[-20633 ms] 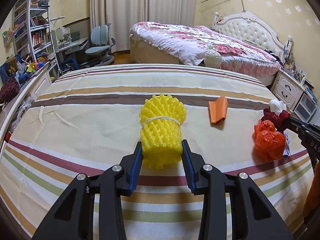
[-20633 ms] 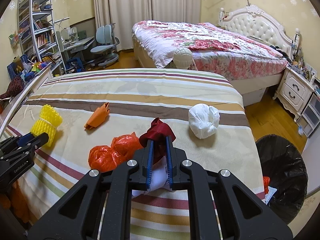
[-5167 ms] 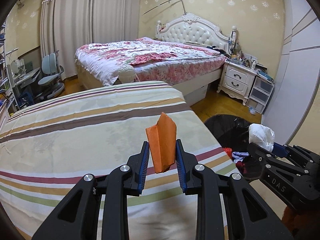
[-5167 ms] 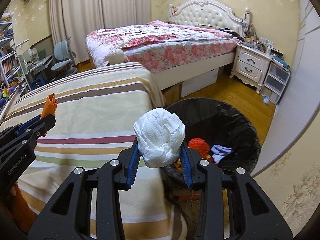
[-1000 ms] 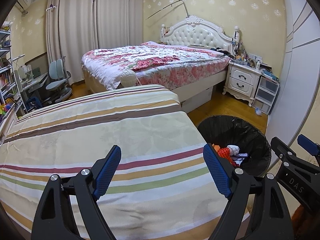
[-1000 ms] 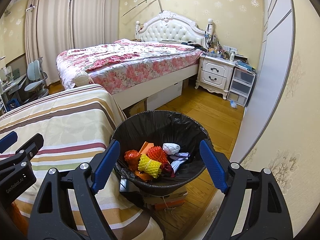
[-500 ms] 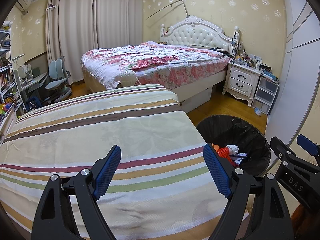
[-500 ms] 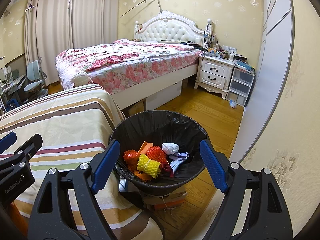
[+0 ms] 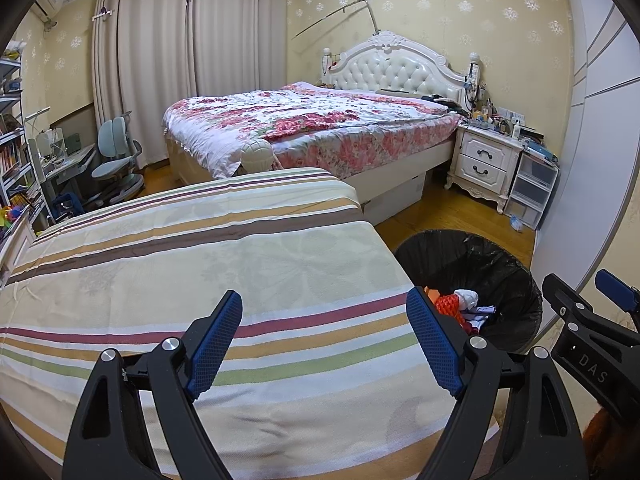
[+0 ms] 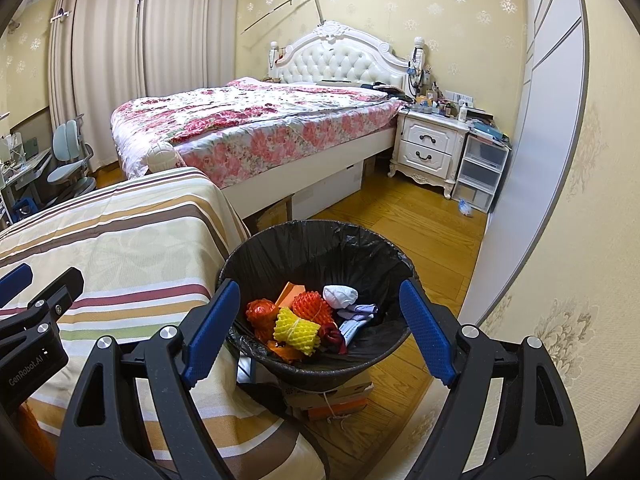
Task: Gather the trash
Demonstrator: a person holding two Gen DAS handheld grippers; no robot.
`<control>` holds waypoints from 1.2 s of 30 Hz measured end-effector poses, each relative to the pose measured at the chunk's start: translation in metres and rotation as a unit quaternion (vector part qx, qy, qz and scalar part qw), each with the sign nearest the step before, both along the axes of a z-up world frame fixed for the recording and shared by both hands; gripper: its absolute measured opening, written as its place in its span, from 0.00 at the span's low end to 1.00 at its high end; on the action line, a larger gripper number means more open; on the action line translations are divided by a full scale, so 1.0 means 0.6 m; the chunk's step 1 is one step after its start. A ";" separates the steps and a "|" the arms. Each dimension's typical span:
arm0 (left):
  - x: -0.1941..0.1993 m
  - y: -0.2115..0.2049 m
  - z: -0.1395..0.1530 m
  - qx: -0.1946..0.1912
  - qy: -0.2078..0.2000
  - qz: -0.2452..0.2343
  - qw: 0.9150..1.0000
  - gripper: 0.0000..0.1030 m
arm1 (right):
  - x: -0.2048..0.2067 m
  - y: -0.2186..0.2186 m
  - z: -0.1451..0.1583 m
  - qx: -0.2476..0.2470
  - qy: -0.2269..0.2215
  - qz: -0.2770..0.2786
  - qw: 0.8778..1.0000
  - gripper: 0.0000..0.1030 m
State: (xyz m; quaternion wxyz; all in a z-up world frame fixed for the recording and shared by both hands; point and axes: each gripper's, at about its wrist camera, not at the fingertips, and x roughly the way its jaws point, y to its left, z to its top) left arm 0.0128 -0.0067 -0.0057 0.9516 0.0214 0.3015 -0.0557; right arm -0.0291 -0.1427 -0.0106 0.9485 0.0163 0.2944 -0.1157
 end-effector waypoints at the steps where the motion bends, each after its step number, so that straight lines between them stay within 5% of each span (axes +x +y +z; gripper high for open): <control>1: 0.000 0.000 0.000 0.000 0.000 0.000 1.000 0.79 | 0.000 0.000 0.000 0.000 0.000 0.000 1.000 0.78; 36: -0.002 -0.005 0.004 0.009 -0.008 0.004 1.000 0.79 | -0.001 -0.003 0.000 -0.001 0.000 -0.001 1.000 0.78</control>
